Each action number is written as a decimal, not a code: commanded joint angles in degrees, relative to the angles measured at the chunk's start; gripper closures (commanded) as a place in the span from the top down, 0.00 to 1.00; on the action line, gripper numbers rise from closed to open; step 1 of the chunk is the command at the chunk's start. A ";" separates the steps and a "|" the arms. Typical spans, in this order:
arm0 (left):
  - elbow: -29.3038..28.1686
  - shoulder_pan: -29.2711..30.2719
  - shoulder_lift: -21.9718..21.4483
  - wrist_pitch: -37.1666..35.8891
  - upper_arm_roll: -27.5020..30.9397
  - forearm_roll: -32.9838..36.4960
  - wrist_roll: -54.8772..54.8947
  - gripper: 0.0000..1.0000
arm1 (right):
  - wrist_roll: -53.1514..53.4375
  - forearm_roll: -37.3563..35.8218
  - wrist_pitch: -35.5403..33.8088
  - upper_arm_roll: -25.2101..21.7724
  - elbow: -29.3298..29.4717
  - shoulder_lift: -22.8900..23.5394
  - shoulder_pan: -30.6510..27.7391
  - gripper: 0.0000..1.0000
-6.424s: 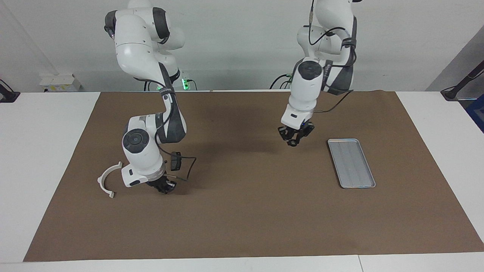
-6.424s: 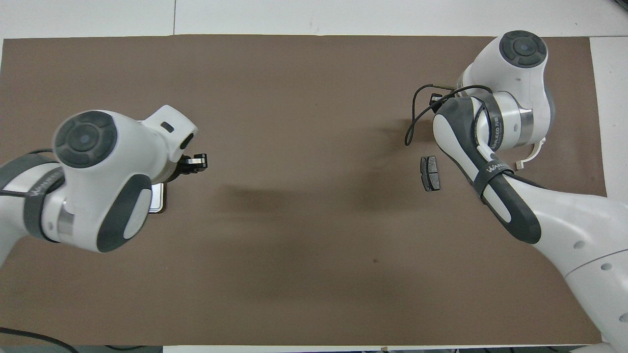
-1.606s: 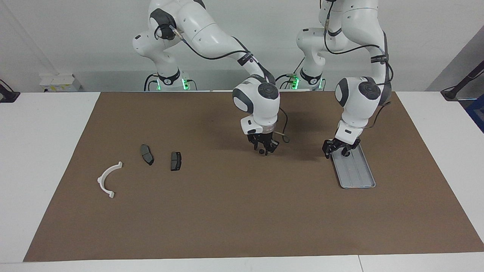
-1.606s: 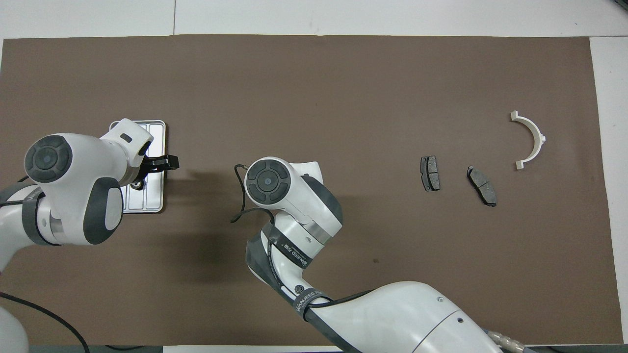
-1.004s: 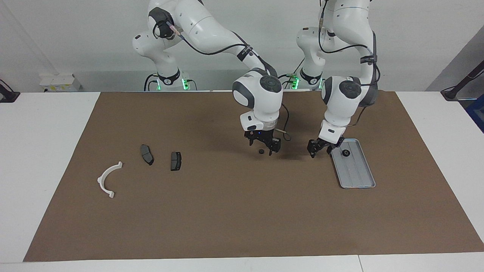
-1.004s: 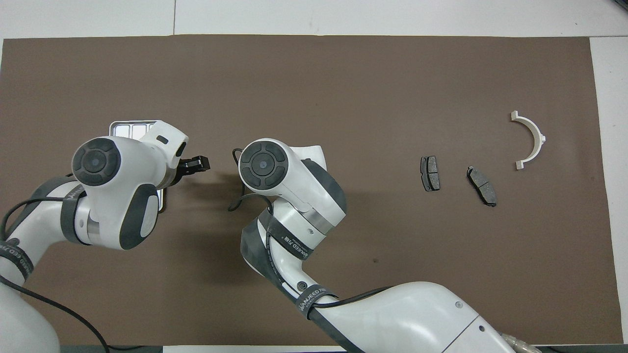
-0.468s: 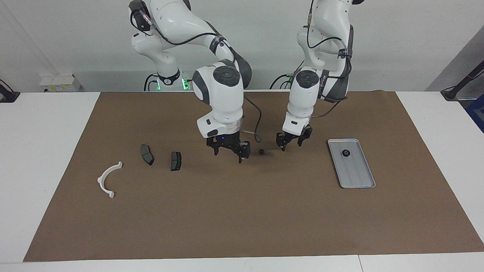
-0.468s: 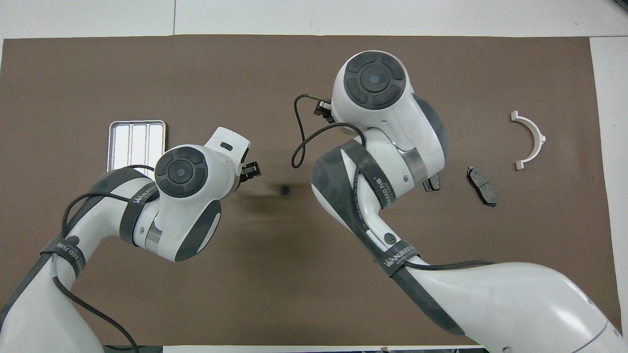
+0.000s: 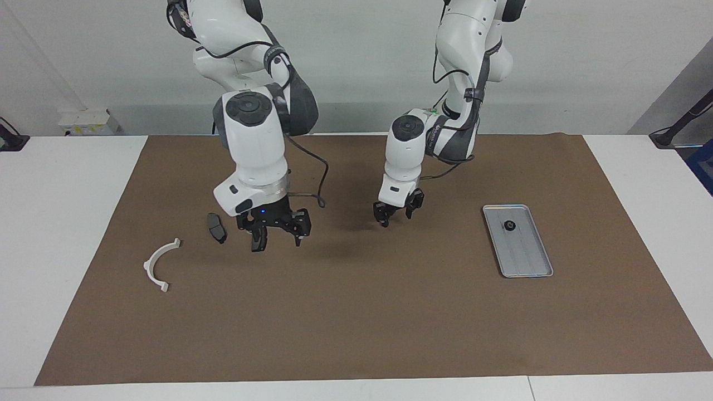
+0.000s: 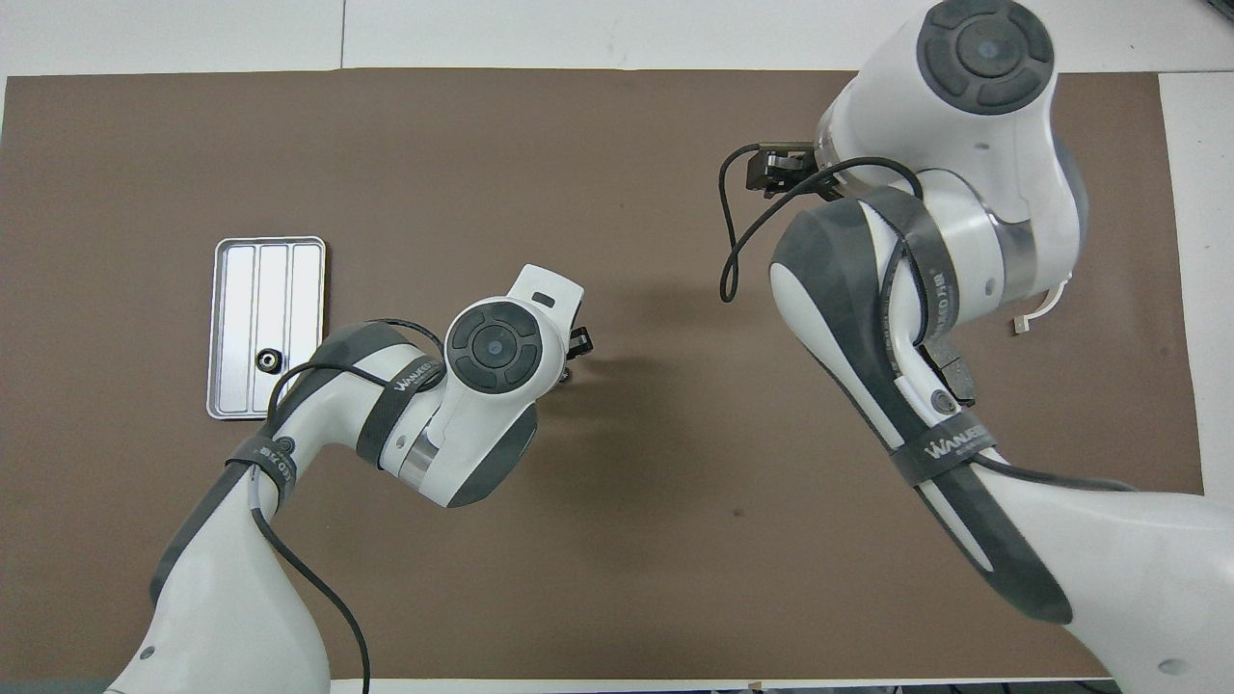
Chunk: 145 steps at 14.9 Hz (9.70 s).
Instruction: Pick bearing gear from pile to tray
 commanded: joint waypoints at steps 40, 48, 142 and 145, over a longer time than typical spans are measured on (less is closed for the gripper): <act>-5.42 -2.59 1.57 11.94 1.14 0.23 -3.23 0.06 | -22.96 2.93 -15.67 0.89 -1.73 -12.40 -10.97 1.00; 3.37 5.83 -2.19 -3.51 1.05 2.87 10.98 0.06 | -22.87 3.99 -22.00 1.15 -1.82 -19.35 -12.20 1.00; 17.35 33.35 -22.07 -46.24 -0.27 -4.34 47.39 1.00 | -22.34 4.35 -19.63 -1.93 -8.15 -21.46 -13.17 1.00; 17.35 33.44 -22.07 -46.24 -0.27 -4.34 47.39 1.00 | -22.34 4.35 -19.63 -1.84 -8.06 -21.46 -13.08 1.00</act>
